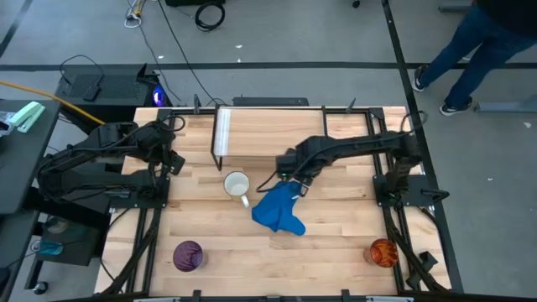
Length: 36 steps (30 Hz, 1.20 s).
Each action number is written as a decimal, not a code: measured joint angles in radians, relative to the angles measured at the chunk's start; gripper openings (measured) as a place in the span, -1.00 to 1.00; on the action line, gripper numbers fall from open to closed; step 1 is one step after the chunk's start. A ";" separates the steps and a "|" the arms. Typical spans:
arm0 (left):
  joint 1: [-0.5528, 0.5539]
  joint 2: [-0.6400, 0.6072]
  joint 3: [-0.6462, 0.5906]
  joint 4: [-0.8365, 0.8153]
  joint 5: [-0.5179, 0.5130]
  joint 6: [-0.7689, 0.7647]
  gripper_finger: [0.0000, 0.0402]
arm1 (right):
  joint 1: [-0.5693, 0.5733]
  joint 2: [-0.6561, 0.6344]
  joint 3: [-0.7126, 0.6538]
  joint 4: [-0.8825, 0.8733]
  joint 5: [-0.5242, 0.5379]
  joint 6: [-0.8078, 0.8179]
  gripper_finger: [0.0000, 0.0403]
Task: Stack small to large cups/mugs on shelf
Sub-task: Put the orange cup on the shelf
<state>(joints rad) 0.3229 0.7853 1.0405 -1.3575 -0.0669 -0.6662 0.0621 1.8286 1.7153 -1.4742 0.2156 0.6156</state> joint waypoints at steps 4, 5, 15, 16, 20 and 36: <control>0.000 0.000 0.000 0.000 0.000 0.002 -0.56 | 0.006 -0.148 -0.235 0.121 -0.098 0.128 -0.22; 0.000 0.000 0.000 0.000 0.000 0.006 -0.57 | 0.010 -0.184 -0.281 0.137 -0.118 0.164 -0.22; 0.000 0.000 0.000 0.027 0.000 0.009 -0.55 | 0.164 -0.544 -0.496 0.108 -0.288 0.577 -0.22; 0.000 0.000 0.000 0.032 0.000 0.011 -0.55 | 0.194 -0.574 -0.500 0.090 -0.303 0.623 -0.22; 0.000 0.000 0.000 0.058 0.000 0.041 -0.56 | 0.345 -0.680 -0.501 0.023 -0.330 0.840 -0.22; 0.000 0.000 0.000 0.098 0.000 0.063 -0.56 | 1.072 -0.709 -0.501 0.050 -0.329 1.382 -0.22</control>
<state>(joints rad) 0.3229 0.7853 1.0405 -1.2591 -0.0669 -0.6031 1.1338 1.1196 1.2144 -1.4245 -0.1135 1.9977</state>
